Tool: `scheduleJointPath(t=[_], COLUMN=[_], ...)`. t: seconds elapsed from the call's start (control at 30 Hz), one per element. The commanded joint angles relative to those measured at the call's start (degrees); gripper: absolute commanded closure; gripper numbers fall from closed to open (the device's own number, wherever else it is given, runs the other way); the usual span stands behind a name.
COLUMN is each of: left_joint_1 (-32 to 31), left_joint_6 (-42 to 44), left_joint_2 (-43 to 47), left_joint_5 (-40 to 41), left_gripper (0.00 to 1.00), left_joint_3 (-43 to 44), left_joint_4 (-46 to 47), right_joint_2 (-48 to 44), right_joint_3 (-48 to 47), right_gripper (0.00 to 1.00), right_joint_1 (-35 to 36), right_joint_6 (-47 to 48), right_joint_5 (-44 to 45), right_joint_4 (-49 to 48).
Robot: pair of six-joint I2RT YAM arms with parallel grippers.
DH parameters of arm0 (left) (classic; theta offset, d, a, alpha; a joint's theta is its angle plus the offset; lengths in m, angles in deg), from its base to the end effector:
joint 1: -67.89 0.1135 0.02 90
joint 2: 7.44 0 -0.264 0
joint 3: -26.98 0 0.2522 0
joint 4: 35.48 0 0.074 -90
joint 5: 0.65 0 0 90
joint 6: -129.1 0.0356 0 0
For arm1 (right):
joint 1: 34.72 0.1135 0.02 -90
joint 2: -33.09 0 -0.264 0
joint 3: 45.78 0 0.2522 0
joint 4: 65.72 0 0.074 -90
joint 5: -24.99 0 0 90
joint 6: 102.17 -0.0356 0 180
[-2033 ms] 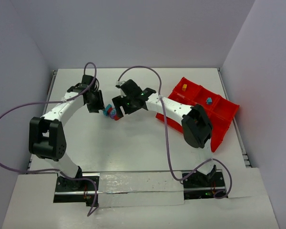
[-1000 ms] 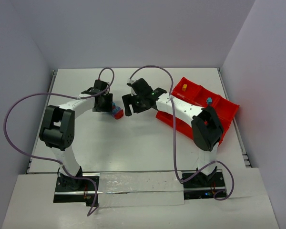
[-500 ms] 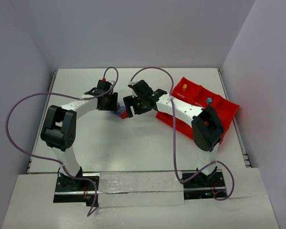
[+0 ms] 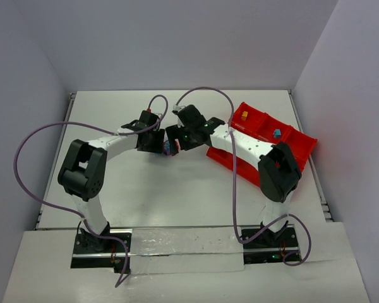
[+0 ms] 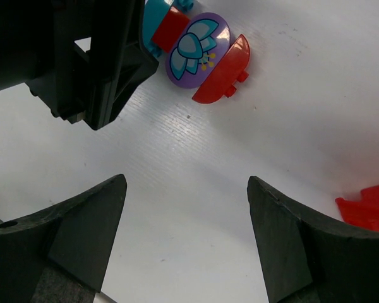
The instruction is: Sort the legos into containers by color
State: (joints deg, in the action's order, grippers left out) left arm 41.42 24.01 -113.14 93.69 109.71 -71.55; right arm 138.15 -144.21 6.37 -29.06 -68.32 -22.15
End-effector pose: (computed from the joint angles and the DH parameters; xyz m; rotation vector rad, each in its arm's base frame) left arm 0.3413 -0.1670 0.1753 0.2311 2.5954 -0.1637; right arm 0.3071 0.2705 0.2552 -0.5528 2.4531 0.5047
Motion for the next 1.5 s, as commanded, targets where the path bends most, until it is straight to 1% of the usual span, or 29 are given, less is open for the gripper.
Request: scheduleJointPath(t=[0.0,0.13,0.23,0.33,0.47,0.67,0.77,0.87,0.97,1.1,1.17,1.37,1.47], left_joint_1=[0.07,0.10,0.10,0.10,0.10,0.10,0.10,0.10,0.01,0.01,0.01,0.01,0.01], left_joint_6=[1.81,2.50,2.91,3.29,3.93,4.83,4.88,4.81,4.92,4.98,4.95,3.95,1.75], left_joint_2=[-1.53,-2.65,-2.92,-3.44,-4.43,-4.66,-4.83,-4.95,-4.86,-4.43,-4.04,-0.74,1.73], left_joint_5=[1.07,1.12,0.11,-0.74,-0.39,0.73,0.52,0.38,0.03,-0.28,-0.52,-1.08,-2.42], left_gripper=[0.37,0.44,0.46,0.46,0.43,0.43,0.48,0.58,0.70,0.79,0.85,0.86,0.86], left_joint_3=[1.42,1.78,1.52,1.81,3.01,3.54,3.77,3.76,4.11,4.48,4.47,2.52,1.03], left_joint_4=[0.62,1.69,2.90,3.81,4.20,5.15,5.29,5.47,5.67,5.52,5.05,3.77,1.90], right_joint_2=[-4.26,-5.77,-6.60,-7.12,-7.59,-7.89,-7.69,-7.52,-7.50,-7.74,-7.97,-8.37,-8.46], right_joint_3=[0.87,1.76,2.66,3.37,3.99,4.22,4.09,3.92,3.81,3.89,3.98,4.07,4.17], right_gripper=[0.16,0.16,0.16,0.16,0.16,0.16,0.16,0.16,0.16,0.16,0.16,0.16,0.16], right_joint_1=[-0.77,-1.18,-1.67,-1.89,-1.89,-1.89,-1.89,-1.87,-1.89,-1.97,-2.28,-2.77,-3.02], right_joint_6=[-0.27,-0.34,-0.30,-0.36,-0.52,-0.38,-0.25,-0.19,-0.17,-0.17,-0.33,-0.43,-0.42], right_joint_5=[1.97,2.67,2.95,3.11,3.13,3.19,3.15,3.13,3.13,3.22,3.18,2.78,2.69], right_joint_4=[-0.36,-0.36,-0.32,-0.25,-0.10,-0.04,-0.01,0.08,0.08,0.17,0.17,0.17,0.08])
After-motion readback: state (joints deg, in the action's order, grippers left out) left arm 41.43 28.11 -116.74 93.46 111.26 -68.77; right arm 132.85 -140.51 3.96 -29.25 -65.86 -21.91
